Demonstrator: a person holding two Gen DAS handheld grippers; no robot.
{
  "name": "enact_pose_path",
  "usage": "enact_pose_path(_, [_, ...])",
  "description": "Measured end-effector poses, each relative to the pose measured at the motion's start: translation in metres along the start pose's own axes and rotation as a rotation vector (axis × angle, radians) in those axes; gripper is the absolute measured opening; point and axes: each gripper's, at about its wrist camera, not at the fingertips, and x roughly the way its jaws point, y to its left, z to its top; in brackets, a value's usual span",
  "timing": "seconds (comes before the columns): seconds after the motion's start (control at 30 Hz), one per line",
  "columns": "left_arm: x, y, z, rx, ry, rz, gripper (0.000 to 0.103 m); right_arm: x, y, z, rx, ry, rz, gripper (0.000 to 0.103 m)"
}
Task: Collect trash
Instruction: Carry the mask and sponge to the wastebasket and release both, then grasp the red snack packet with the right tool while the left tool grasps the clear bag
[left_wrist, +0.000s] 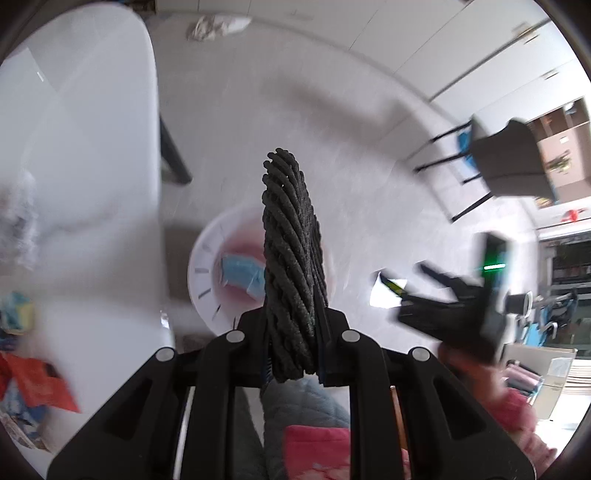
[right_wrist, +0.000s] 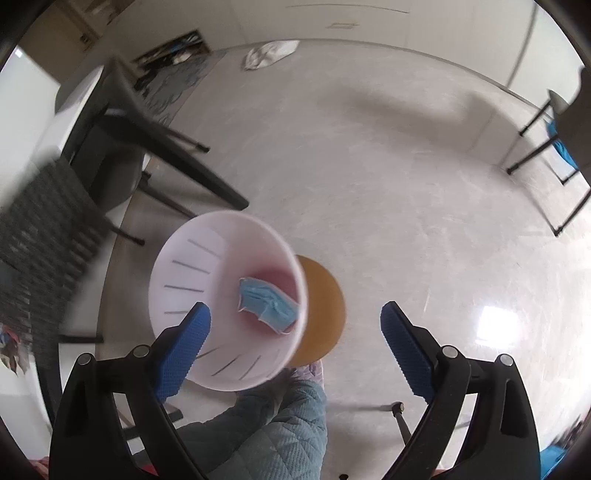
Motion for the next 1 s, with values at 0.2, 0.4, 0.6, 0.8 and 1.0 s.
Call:
enact_pose_path(0.2, [0.059, 0.004, -0.008, -0.040, 0.110, 0.098, 0.057, -0.003, -0.013, -0.003, 0.046, -0.007, 0.008, 0.093])
enact_pose_path(0.4, [0.058, 0.010, -0.011, 0.002, 0.102, 0.170, 0.073, -0.003, -0.009, -0.003, 0.031, 0.000, 0.019, 0.093])
enact_pose_path(0.6, [0.016, -0.001, -0.015, 0.034, 0.014, 0.197, 0.077, -0.028, 0.018, 0.009, -0.041, -0.034, 0.029, 0.093])
enact_pose_path(0.8, [-0.098, 0.009, -0.036, 0.042, -0.210, 0.242, 0.093, -0.084, 0.075, 0.032, -0.178, -0.129, 0.088, 0.096])
enact_pose_path(1.0, [-0.195, 0.062, -0.079, -0.101, -0.405, 0.340, 0.095, -0.144, 0.167, 0.047, -0.434, -0.257, 0.170, 0.100])
